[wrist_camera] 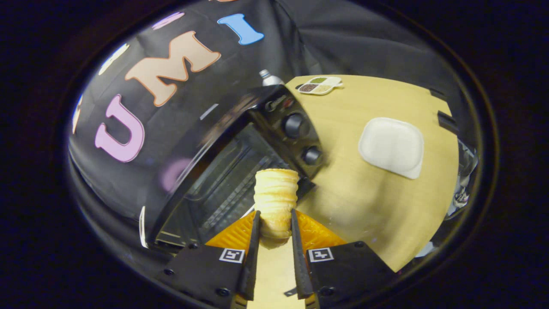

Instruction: Open the toaster oven, put the food inside, and close the toaster oven door.

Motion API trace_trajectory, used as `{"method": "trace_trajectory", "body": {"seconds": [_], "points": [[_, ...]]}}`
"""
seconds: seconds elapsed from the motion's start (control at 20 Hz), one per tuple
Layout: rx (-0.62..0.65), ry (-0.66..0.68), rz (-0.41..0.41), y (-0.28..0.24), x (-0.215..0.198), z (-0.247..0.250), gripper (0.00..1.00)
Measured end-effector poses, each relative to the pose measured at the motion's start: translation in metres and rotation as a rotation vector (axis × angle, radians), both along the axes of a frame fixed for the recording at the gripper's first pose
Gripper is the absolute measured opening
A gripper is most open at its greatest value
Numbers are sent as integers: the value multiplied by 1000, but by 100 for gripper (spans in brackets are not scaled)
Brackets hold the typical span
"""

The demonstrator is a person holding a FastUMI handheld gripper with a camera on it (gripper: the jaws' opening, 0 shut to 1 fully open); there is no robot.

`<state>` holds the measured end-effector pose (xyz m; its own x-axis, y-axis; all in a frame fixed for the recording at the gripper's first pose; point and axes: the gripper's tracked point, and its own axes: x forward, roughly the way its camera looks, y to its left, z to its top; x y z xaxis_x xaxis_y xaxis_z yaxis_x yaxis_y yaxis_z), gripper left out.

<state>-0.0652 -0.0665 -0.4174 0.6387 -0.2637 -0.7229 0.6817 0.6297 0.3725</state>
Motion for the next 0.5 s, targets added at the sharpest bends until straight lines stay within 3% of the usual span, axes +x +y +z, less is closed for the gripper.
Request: {"method": "trace_trajectory", "body": {"seconds": [0.4,0.5], "points": [[85,-190,4,31,74,-5,40],[86,-182,12,32,78,-15,42]]}}
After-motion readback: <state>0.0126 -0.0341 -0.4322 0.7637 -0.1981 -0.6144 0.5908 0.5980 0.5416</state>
